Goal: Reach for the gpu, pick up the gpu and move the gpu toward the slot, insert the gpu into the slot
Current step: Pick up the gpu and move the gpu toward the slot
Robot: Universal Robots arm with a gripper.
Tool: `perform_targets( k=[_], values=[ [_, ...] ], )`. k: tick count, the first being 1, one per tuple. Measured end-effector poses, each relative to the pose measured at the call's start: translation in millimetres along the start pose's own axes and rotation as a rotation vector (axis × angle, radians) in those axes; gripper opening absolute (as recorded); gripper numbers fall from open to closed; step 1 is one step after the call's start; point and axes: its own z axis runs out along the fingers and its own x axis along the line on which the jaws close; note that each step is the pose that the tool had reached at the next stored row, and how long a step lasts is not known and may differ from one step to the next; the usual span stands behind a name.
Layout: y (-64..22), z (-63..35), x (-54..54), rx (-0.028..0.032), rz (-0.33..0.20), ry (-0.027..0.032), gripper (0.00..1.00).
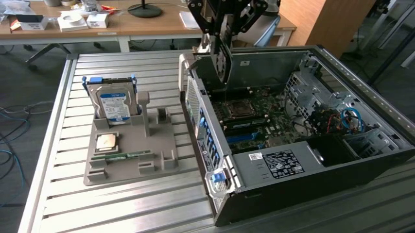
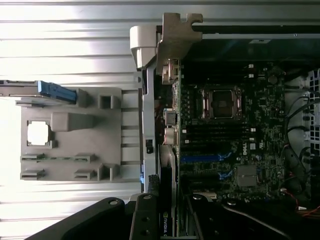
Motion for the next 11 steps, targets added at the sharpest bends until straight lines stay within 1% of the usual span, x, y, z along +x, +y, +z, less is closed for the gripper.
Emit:
perform_targets(
  k=[11],
  values=[
    [1.3,0.7,-27.3,-0.0062,0.000,0.0003,0.27]
  ],
)
